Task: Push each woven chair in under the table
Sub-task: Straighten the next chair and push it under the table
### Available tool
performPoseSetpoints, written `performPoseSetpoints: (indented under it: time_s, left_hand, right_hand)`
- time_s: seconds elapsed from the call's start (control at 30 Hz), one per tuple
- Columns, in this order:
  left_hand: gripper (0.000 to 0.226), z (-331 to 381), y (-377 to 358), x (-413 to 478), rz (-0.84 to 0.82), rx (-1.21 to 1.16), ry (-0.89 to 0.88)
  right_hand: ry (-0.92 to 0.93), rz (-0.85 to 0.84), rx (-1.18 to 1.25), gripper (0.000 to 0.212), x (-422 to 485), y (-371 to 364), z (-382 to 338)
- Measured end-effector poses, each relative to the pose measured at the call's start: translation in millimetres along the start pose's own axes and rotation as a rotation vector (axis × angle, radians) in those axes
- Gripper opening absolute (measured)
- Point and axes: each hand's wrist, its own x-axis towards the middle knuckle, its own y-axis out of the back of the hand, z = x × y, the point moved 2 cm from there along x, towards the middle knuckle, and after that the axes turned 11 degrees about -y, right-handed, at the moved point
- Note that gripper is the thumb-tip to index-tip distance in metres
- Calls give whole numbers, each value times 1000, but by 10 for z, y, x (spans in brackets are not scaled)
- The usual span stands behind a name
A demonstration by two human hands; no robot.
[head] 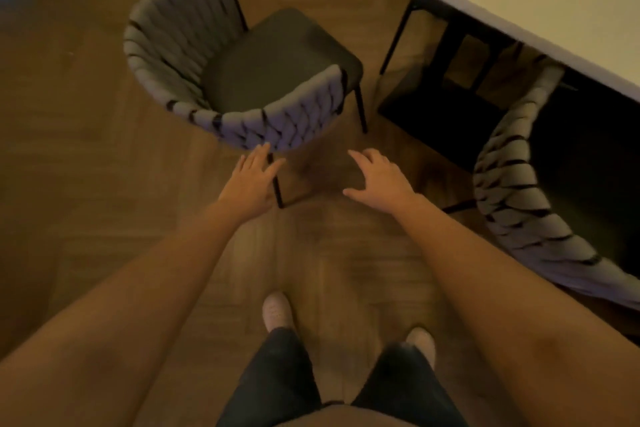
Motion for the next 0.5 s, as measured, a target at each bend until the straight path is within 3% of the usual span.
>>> performPoseSetpoints:
  time_s: [0.23, 0.5]
  left_hand:
    - [92, -1701, 244, -129, -104, 118, -4]
    - [103, -2737, 415, 710, -257, 289, -112]
  right_hand:
    - [-41, 40, 58, 88, 585, -205, -1364]
    - [4, 121, 4, 93, 1550, -209, -2268]
